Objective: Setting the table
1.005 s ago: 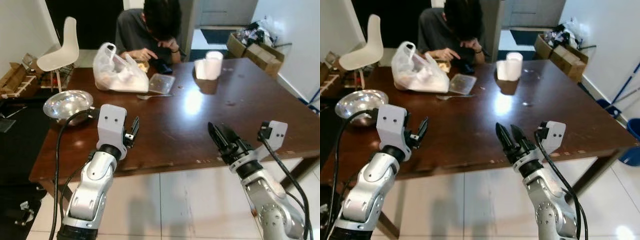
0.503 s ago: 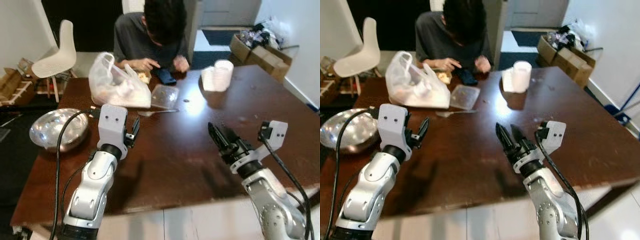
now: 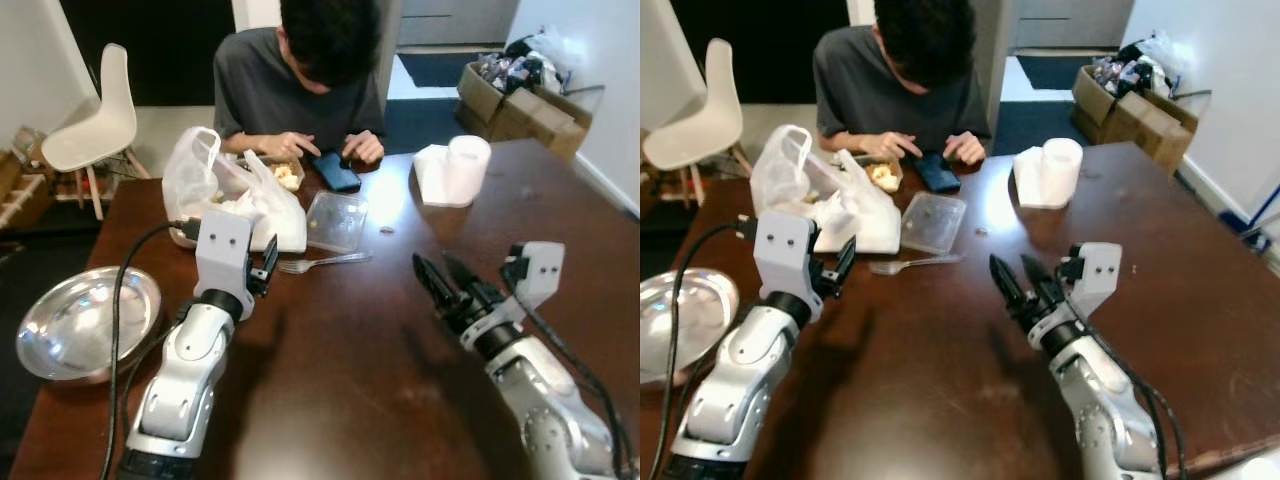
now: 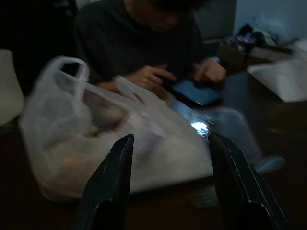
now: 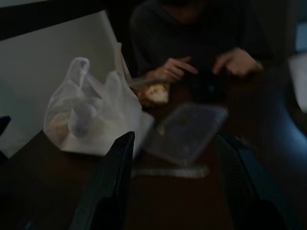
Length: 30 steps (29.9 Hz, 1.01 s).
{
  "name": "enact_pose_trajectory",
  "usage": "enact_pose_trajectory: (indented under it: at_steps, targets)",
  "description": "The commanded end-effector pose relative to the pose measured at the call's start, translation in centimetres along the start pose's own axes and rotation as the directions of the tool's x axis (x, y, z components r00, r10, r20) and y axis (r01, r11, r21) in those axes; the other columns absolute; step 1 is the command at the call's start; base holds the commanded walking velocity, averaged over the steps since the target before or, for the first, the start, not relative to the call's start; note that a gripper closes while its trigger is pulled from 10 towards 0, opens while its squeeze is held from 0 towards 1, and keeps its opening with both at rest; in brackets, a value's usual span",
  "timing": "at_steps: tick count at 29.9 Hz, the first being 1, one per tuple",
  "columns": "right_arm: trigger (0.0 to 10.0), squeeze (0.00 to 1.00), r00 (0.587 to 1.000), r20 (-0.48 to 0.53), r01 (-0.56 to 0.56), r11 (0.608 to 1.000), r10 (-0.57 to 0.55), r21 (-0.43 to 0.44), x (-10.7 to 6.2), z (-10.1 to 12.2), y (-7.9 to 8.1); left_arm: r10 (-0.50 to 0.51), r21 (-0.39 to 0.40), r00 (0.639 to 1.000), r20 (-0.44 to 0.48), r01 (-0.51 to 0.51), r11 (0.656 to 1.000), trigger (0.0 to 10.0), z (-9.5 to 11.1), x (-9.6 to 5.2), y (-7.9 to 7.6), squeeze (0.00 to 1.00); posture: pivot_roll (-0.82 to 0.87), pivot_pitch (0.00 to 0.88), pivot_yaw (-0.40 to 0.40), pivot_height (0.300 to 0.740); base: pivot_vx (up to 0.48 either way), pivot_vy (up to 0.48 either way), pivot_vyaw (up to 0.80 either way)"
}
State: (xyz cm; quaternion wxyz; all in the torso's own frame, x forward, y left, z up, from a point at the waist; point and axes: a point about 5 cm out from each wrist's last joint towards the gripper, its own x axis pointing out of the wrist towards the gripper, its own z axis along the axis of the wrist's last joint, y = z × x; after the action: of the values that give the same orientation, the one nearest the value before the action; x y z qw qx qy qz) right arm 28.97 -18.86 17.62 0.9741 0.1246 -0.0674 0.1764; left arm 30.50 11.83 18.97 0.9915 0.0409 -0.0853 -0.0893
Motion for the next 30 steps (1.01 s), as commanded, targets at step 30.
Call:
enact_pose_trajectory:
  at_steps: [30]
  targets:
    - [10.0, 0.0, 0.964, -0.247, -0.162, 0.948, 0.094, -0.272, 0.7, -3.3, -1.5, -0.044, 0.062, 0.998, -0.054, 0.048, 0.997, 10.0, 0.0, -1.7, 2.4, 0.0, -0.03, 0.0, 0.116, 0.74, 0.0, 0.0, 0.0]
